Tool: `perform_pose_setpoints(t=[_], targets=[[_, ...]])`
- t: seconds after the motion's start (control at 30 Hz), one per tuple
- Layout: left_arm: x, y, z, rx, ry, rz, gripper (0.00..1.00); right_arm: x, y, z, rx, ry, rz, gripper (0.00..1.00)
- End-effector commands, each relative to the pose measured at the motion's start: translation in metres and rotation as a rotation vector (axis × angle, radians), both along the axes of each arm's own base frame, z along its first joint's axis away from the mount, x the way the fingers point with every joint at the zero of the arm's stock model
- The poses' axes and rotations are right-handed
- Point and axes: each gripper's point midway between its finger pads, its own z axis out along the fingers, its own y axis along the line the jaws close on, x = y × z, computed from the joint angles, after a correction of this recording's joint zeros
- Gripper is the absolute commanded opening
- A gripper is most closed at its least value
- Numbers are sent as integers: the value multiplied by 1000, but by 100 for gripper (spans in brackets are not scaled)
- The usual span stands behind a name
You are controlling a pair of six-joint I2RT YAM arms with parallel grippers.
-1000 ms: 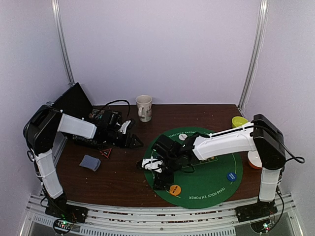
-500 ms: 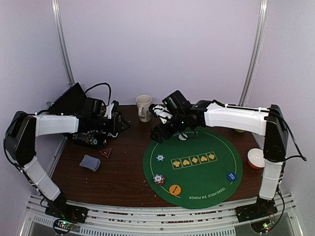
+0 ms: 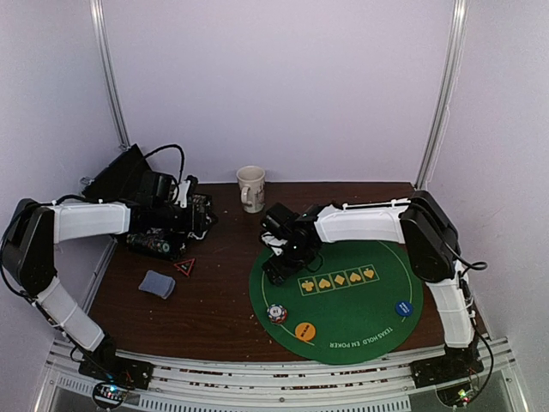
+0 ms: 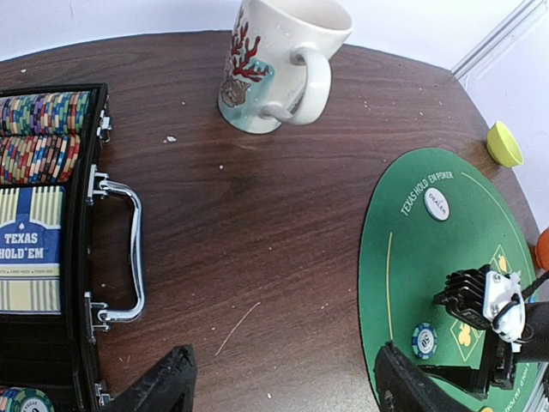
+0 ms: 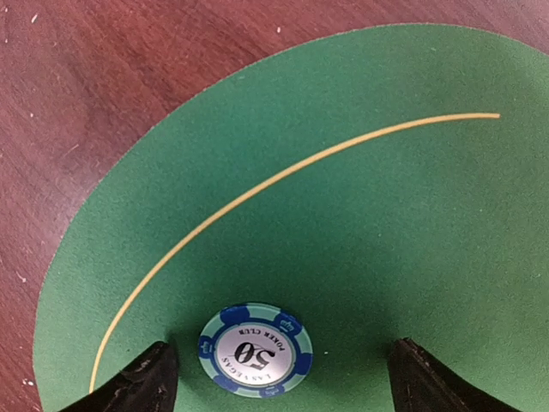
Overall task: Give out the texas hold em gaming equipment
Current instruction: Pick up the poker chip from the poker table mat.
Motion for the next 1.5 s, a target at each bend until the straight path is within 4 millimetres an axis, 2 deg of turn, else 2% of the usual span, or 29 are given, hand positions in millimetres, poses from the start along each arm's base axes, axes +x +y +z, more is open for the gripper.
perform_pose_setpoints(t=[0.0,0.1,0.33,0.63,0.87,1.0,1.2,1.3,1.47], targets=[[1,1,-2,17,-20,-3,74,-7,0,-12,-42,34,5,82],[1,1,-2,16,-20,-5,74,-10,1,-18,-59,41,8,77],[1,-1,-3,13,-16,-13,74,-16,4,-26,-64,74,32,52],[0,-2,-2,11,-18,-21,74,-32,-9,-32,-91,133,19,48],[0,-2,0,11,-25,-25,74,-39,-18,-24,-124,137,13,38],[0,-2,0,9,-27,-26,74,-42,-22,-16,-144,125,16,36],[0,-2,-3,16,-22,-29,74,-56,-51,-16,-235,143,9,37],[0,-2,-4,17,-18,-29,74,-72,-68,-14,-259,180,9,37],[0,-3,-4,19,-20,-31,74,-98,-84,-13,-233,242,-2,37]])
